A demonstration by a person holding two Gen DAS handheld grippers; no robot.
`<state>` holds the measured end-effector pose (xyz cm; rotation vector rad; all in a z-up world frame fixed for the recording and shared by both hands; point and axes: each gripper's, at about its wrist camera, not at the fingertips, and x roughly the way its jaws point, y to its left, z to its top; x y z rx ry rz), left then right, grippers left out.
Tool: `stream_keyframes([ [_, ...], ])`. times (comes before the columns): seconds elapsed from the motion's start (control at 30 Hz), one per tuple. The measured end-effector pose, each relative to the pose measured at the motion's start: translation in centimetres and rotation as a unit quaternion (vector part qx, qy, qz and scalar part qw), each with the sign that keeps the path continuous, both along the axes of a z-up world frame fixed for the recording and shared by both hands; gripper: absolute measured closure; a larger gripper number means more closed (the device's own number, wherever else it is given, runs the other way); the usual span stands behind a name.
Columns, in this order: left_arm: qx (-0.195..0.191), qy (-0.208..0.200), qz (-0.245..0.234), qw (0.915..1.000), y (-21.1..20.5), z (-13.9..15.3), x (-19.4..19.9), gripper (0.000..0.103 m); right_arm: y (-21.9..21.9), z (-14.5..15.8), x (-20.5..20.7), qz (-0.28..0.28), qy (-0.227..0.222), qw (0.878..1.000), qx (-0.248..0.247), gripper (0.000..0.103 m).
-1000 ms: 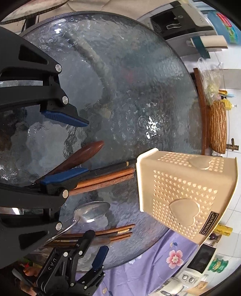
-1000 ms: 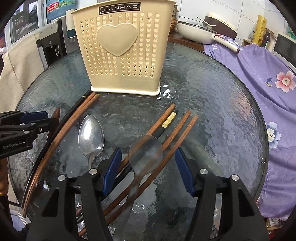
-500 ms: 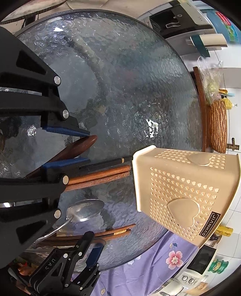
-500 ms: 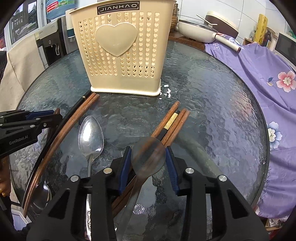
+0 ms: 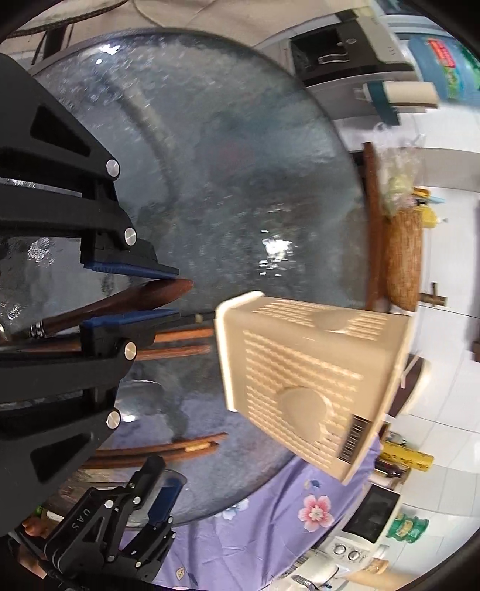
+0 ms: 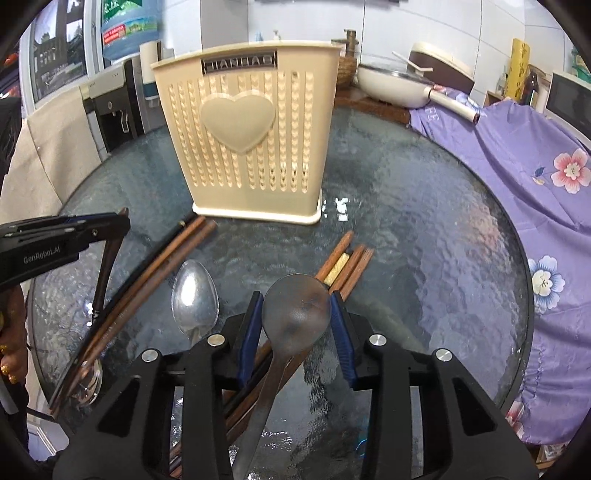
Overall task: Organize utensils
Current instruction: 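Grasp the clear plastic spoon with the right tool while the left tool grasps the brown-handled spoon, then lift both spoons and carry them above the beige utensil holder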
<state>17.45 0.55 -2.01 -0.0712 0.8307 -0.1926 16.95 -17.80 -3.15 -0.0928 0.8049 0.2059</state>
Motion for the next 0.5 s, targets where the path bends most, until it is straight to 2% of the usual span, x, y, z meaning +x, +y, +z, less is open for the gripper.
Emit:
stream_keyframes([
  [0.17,-0.005,-0.024,0.0,0.9997,0.0,1.3,-0.3,0.088,0.1,1.5,-0.4,-0.001,-0.026,1.0,0.004,0.066],
  [0.5,0.013,-0.091,0.012,0.9957,0.2,4.1,-1.5,0.089,-0.3,4.5,-1.2,-0.007,-0.082,0.996,0.015,0.066],
])
